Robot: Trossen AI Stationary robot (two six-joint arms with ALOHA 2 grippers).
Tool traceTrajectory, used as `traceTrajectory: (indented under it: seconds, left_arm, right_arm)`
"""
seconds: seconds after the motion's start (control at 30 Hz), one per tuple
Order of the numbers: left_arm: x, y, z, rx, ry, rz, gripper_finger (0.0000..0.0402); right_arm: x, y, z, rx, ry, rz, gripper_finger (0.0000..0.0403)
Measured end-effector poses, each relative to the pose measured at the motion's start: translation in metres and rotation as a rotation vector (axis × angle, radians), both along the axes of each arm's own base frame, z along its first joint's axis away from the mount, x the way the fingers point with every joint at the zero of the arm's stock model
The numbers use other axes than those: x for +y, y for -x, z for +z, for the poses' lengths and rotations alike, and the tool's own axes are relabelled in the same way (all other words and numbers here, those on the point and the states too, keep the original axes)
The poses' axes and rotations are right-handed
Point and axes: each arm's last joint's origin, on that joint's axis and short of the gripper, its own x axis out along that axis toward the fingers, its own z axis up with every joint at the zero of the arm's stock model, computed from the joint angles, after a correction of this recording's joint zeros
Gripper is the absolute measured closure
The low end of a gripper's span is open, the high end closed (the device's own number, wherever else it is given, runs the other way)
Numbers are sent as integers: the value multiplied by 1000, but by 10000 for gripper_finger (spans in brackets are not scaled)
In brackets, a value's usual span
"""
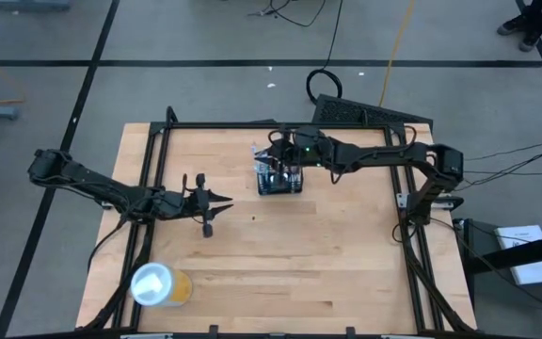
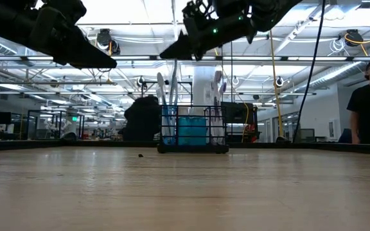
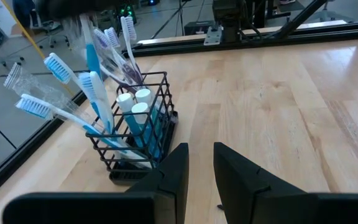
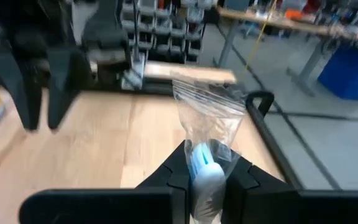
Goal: Pick & Place toothbrushing station
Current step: Put the blue toothbrush into the black organizer
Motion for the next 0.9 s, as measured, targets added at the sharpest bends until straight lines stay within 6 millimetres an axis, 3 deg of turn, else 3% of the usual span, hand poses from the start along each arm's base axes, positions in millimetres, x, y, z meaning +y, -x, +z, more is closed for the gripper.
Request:
traceTrajectory:
  seconds: [0.4, 0.9]
  left_arm:
    - [0, 0, -1, 10, -2, 0, 320]
    - [0, 1, -2, 19, -7, 10, 320]
  right_arm:
    - [-18, -18, -42, 47, -75, -2, 373]
    - [-22, -20, -52, 66, -109, -10, 373]
